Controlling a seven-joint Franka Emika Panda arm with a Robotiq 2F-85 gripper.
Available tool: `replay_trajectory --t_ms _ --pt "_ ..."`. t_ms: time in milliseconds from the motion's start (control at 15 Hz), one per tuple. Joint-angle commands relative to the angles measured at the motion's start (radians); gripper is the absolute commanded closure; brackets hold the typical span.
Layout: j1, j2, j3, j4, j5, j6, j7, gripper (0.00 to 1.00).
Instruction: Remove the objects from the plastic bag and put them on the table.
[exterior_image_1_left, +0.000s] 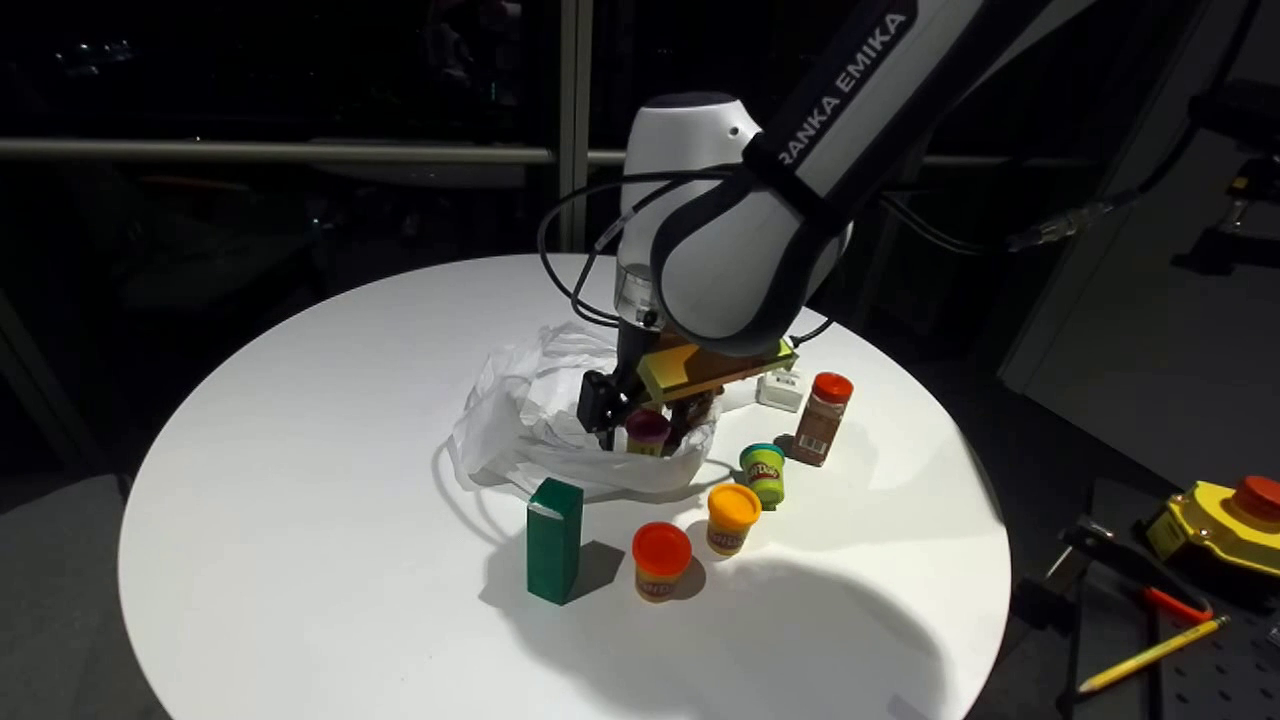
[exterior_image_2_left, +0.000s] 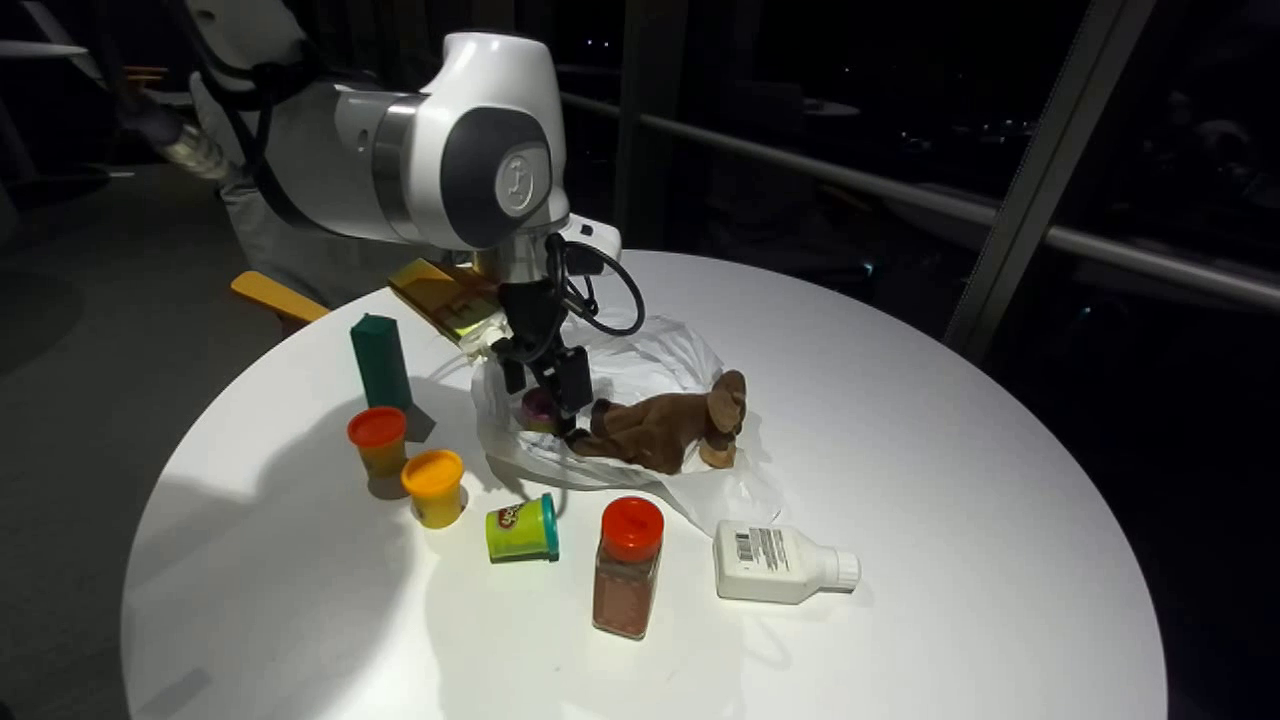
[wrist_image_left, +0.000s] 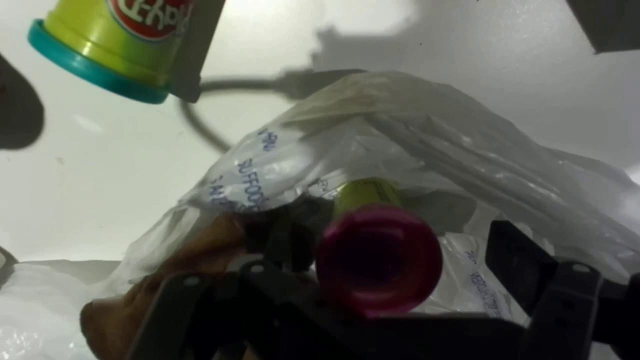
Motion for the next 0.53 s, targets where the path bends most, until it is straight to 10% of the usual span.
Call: replay_trajectory --t_ms 0,467 --pt "0.023 0.008 -0.030 0.021 0.013 -0.020 -0.018 0.16" --pt "0.066 -0.013 -0.072 0.013 -0.009 -0.039 0.016 0.72"
